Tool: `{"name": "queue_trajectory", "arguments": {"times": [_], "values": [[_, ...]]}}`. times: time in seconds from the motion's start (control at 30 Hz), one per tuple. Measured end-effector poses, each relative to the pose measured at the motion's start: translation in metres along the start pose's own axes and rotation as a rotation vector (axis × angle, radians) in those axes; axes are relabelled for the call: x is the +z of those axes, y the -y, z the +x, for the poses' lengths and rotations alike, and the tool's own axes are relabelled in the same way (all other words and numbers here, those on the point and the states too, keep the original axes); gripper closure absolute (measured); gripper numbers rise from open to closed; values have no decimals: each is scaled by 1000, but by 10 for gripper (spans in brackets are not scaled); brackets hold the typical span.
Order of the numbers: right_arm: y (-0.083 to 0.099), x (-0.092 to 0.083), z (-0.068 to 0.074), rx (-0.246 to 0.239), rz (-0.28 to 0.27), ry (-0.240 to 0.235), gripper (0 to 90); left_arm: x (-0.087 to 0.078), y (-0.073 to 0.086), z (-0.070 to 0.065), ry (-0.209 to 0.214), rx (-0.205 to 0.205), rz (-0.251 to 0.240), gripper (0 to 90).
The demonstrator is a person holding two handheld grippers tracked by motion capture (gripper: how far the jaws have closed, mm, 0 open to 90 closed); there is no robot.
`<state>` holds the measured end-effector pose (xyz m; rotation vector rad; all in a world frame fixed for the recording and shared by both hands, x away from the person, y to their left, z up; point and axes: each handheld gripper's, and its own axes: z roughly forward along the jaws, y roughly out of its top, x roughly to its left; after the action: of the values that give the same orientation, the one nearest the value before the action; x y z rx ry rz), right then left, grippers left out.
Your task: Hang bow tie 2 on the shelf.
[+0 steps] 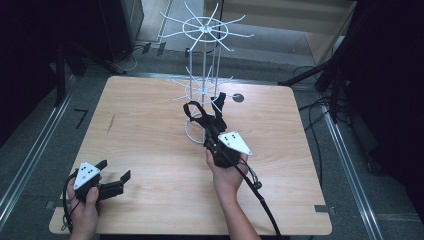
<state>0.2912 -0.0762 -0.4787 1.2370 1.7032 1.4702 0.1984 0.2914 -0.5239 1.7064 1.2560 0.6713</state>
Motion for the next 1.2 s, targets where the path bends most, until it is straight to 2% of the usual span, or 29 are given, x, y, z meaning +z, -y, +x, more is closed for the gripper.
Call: {"name": "queue_trajectory", "arguments": {"times": [0.33,0.83,0.93,1.07,1.2], "values": [[6,3,0,-12,26,-5,746,0,0,0,1,-1,0,81],[8,4,-1,-12,33,-16,714,0,0,0,1,-1,0,81],[8,5,-1,-18,34,-14,679,0,0,0,1,0,0,81],[9,7,-3,-32,38,-2,565,0,0,0,1,-1,0,81],[9,5,-3,-53,27,-24,491,0,0,0,1,-1,0,81]]}}
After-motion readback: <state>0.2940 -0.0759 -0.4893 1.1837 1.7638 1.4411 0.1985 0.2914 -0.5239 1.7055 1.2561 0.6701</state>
